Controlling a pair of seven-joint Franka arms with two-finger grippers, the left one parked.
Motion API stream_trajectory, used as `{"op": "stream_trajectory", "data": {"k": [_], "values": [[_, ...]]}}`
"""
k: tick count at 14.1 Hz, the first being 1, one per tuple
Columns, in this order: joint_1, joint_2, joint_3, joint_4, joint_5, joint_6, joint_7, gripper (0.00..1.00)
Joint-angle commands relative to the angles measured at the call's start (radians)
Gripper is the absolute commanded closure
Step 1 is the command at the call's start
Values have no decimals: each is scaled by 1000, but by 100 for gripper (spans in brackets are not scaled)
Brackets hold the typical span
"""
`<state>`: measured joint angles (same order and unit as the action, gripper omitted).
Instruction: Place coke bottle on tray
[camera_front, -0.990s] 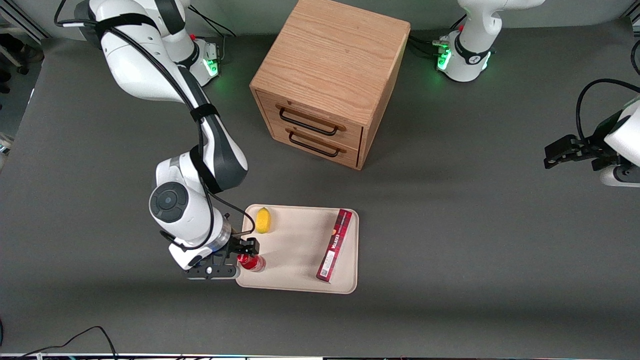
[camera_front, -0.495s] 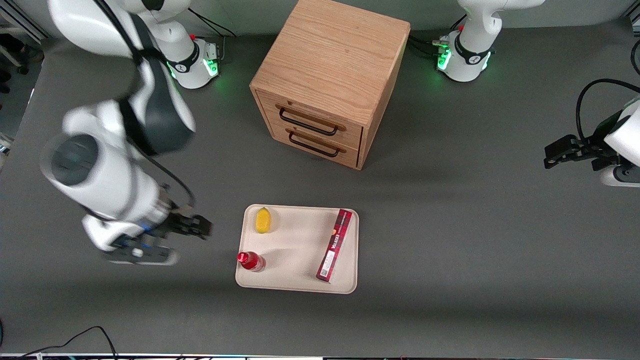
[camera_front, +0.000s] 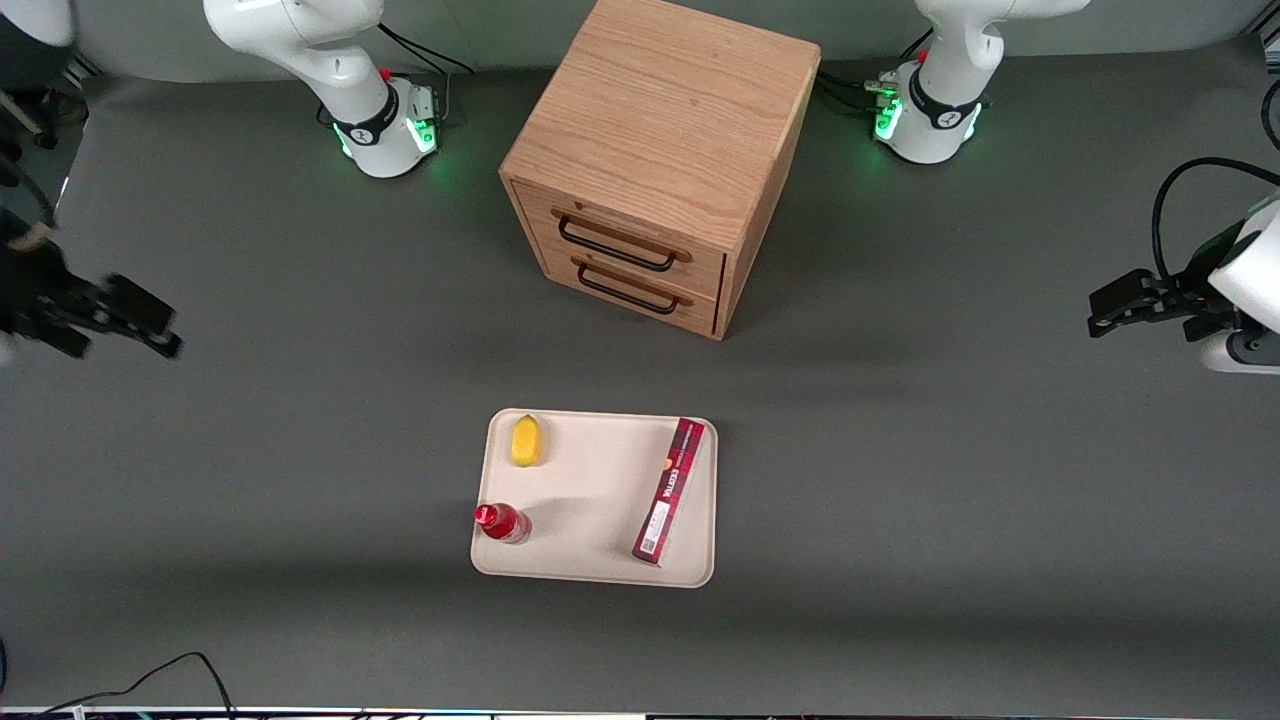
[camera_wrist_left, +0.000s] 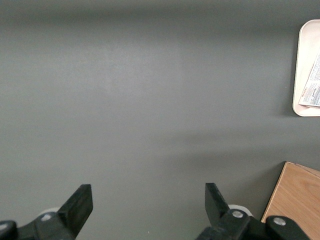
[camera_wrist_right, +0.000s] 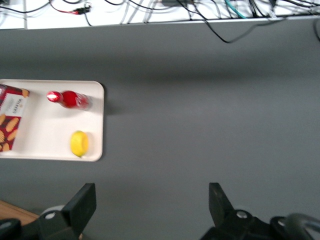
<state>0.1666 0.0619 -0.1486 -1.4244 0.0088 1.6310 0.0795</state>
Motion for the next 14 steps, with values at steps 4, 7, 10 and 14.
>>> {"op": "stream_trajectory", "data": {"k": [4,7,10,14], "values": [[-41,-132,-35,-140,-6,4,-136,0],[-30,-111,-26,-94,-13,1,-55,0],[-25,-111,-25,-87,-13,-23,-40,0],[-27,-105,-28,-91,-4,-23,-58,0]]}}
